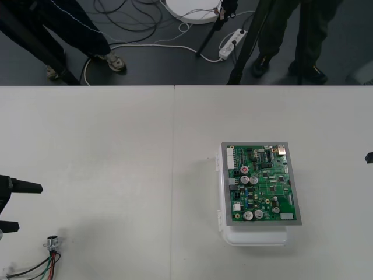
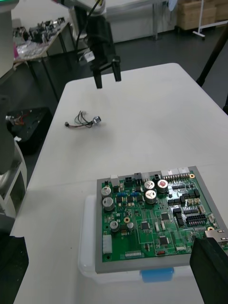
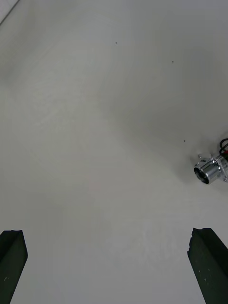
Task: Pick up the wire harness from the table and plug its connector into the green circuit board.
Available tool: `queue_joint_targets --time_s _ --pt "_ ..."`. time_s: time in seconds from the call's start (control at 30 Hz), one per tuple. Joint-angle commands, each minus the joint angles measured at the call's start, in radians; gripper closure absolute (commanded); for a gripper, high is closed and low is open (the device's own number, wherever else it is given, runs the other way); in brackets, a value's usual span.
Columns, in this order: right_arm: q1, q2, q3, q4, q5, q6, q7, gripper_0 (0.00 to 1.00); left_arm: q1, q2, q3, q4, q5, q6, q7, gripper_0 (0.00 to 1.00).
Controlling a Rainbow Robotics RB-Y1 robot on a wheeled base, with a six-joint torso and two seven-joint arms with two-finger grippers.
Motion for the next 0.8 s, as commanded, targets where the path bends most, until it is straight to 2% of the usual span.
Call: queue_joint_targets --time_s 0.03,0.3,0.53,0.8 --pt "0.015 -0.101 0.112 0.046 -0.117 0.039 0.106 0.00 0.070 0.060 -0.055 -0.032 -0.006 0.236 -0.298 0.00" --pt "-0.028 -0.133 0.268 0.106 -0.267 0.088 0.276 0.00 0.128 0.108 -0.109 -0.078 -0.005 0.431 -0.516 0.00" --pt "-0.142 -0.133 0.491 0.183 -0.358 0.090 0.451 0.00 0.200 0.165 -0.133 -0.147 -0.022 0.582 -0.732 0.00" --pt "-0.287 -0.133 0.709 0.272 -0.439 0.090 0.598 0.00 0.260 0.174 -0.135 -0.179 -0.051 0.664 -0.907 0.00"
